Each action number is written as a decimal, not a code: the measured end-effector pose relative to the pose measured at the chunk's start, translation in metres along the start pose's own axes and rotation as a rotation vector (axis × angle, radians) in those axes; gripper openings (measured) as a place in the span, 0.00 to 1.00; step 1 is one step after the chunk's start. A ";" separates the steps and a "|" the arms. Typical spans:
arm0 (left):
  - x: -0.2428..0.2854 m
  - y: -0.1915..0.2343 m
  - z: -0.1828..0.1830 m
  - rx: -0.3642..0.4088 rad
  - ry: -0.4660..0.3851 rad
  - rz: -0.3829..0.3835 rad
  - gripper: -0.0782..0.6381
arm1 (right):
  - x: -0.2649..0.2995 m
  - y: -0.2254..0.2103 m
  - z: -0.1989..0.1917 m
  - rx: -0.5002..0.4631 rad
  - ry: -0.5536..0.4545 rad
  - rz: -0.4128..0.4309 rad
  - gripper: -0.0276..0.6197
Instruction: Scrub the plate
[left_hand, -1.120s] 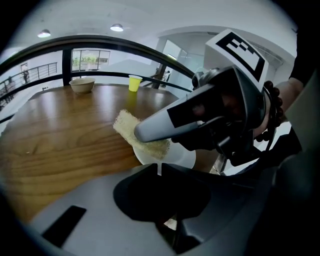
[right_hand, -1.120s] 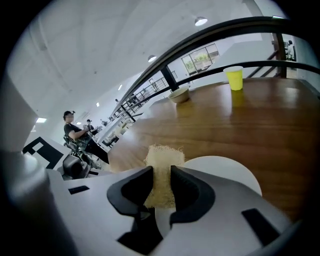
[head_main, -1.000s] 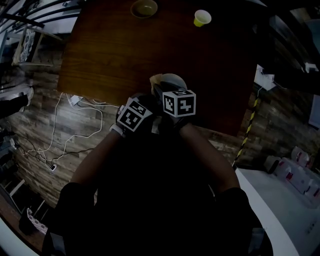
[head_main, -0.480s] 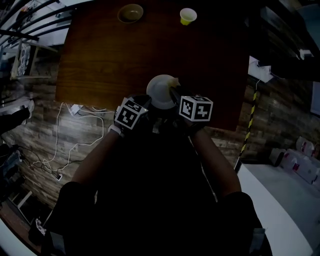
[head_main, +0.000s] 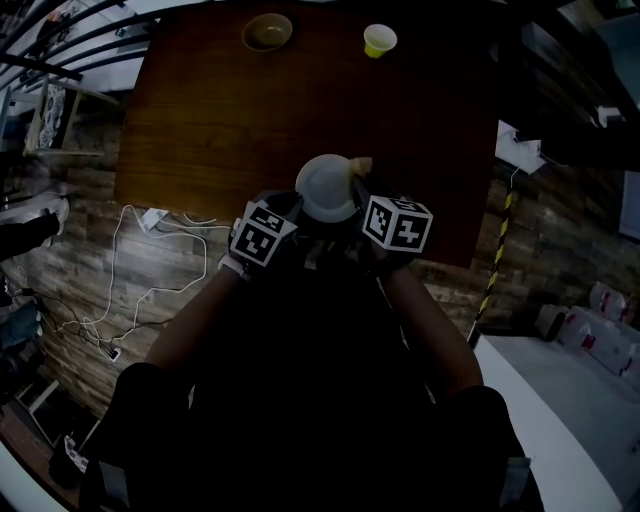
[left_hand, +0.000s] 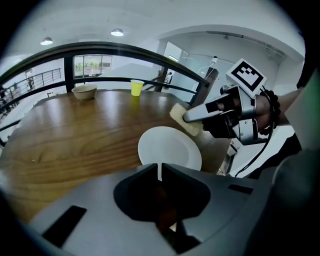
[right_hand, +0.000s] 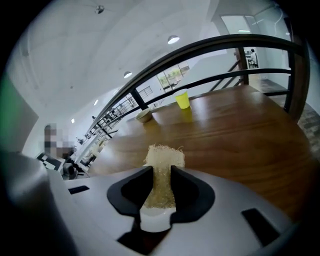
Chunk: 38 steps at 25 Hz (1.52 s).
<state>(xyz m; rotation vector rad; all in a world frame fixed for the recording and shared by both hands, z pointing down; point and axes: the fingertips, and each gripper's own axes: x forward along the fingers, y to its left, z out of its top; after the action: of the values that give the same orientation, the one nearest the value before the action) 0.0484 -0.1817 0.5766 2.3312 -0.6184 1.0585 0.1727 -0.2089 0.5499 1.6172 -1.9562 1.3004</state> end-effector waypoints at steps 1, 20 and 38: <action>-0.001 -0.002 -0.002 0.002 0.005 -0.011 0.16 | 0.004 0.012 -0.001 -0.017 0.010 0.029 0.23; 0.005 -0.016 -0.034 0.025 0.076 -0.076 0.16 | 0.046 0.088 -0.057 -0.017 0.193 0.262 0.23; 0.013 -0.012 -0.036 -0.046 0.106 -0.058 0.16 | -0.007 -0.016 -0.021 0.070 0.049 0.039 0.23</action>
<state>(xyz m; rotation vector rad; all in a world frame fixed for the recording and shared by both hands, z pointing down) 0.0429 -0.1530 0.6040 2.2241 -0.5264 1.1209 0.1829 -0.1877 0.5636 1.5710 -1.9433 1.4241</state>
